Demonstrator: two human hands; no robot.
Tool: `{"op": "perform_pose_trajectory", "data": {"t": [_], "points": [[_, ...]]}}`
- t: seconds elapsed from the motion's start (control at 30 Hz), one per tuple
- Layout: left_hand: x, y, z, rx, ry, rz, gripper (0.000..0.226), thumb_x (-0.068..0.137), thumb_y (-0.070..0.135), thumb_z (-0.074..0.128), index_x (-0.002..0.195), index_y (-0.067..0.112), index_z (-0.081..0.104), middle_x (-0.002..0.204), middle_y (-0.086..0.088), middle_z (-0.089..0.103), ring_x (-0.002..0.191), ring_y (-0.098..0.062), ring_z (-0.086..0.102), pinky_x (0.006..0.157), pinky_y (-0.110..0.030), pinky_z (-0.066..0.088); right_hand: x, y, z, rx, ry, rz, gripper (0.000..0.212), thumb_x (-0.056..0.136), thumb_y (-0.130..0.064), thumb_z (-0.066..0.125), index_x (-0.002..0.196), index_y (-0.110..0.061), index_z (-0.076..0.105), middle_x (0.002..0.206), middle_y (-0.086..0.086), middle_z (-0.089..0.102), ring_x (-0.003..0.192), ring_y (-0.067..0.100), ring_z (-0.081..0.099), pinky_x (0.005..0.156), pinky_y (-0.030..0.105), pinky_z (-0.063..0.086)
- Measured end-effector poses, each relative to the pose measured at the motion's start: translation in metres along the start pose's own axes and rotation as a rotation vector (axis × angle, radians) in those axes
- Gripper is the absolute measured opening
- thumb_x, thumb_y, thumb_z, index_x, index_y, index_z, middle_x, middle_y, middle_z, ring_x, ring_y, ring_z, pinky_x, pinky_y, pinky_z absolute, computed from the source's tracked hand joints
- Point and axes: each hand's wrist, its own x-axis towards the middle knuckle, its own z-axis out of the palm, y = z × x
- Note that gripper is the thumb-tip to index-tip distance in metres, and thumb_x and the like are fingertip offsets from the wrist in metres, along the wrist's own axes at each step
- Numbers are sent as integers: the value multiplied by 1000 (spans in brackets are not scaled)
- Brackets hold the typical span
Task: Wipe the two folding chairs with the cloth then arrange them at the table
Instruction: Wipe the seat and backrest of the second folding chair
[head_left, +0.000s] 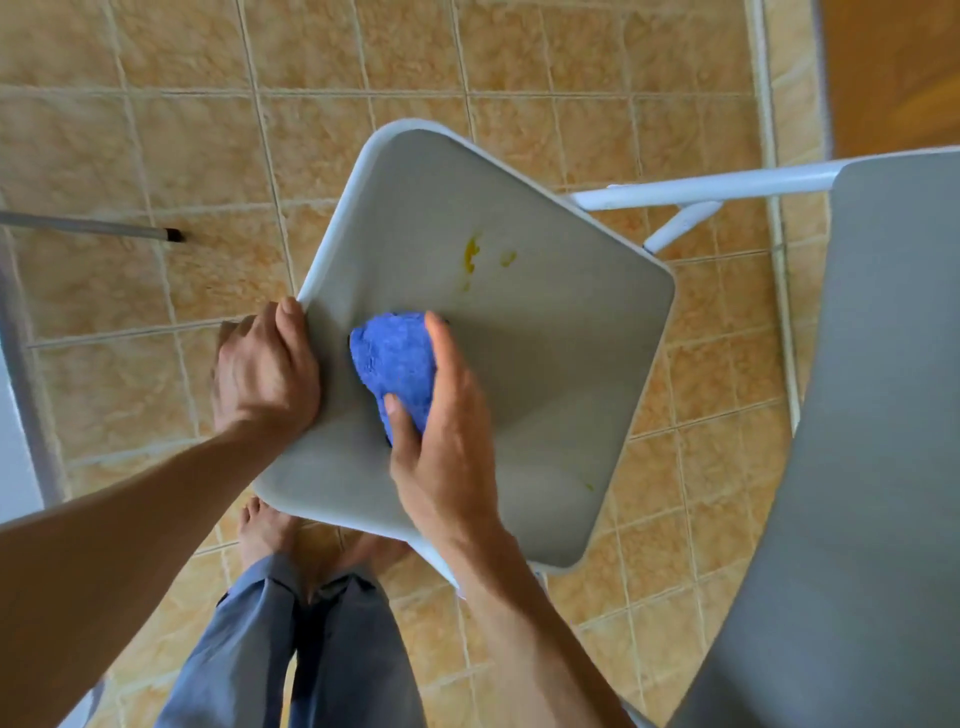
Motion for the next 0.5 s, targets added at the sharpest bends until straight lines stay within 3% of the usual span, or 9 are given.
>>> {"op": "perform_pose_trajectory", "data": {"t": [0.07, 0.17, 0.27, 0.37, 0.43, 0.5], "points": [[0, 2, 0, -9, 0, 8, 46, 105, 33, 23, 96, 3, 57, 101, -33, 60, 99, -48, 53, 81, -50, 42, 7, 13, -46, 110, 33, 105, 65, 97, -31, 60, 151, -37, 24, 138, -3, 57, 121, 15, 59, 98, 30, 49], [1, 2, 0, -10, -3, -3, 45, 105, 35, 23, 95, 5, 56, 101, -30, 61, 99, -46, 53, 80, -49, 43, 15, 47, -94, 130, 81, 317, 53, 98, -35, 59, 145, -38, 37, 132, -15, 57, 114, 6, 58, 93, 29, 49], [1, 4, -2, -26, -10, -21, 44, 105, 34, 24, 95, 5, 56, 100, -31, 60, 98, -47, 53, 80, -49, 42, 13, 96, -94, -43, 179, 509, 50, 98, -32, 53, 147, -27, 44, 138, 9, 56, 129, 30, 51, 106, 46, 43], [1, 9, -3, -37, -14, -28, 43, 105, 33, 24, 95, 5, 56, 101, -30, 60, 98, -47, 53, 81, -49, 42, 14, 104, -60, -103, 279, 747, 67, 90, -58, 39, 151, -31, 39, 143, 16, 46, 130, 42, 43, 108, 55, 33], [2, 9, -2, -30, -13, -21, 43, 105, 32, 25, 94, 5, 56, 101, -30, 60, 98, -46, 53, 82, -49, 42, 16, 93, -31, -262, 342, 755, 85, 84, -76, 31, 156, -32, 30, 149, 12, 38, 131, 39, 39, 109, 54, 27], [2, 8, -1, -22, -10, -22, 44, 105, 33, 24, 94, 5, 57, 101, -29, 61, 99, -46, 53, 82, -49, 42, 14, 82, -4, -432, 427, 666, 86, 85, -76, 41, 155, -25, 36, 141, 17, 44, 122, 39, 44, 99, 50, 32]]}}
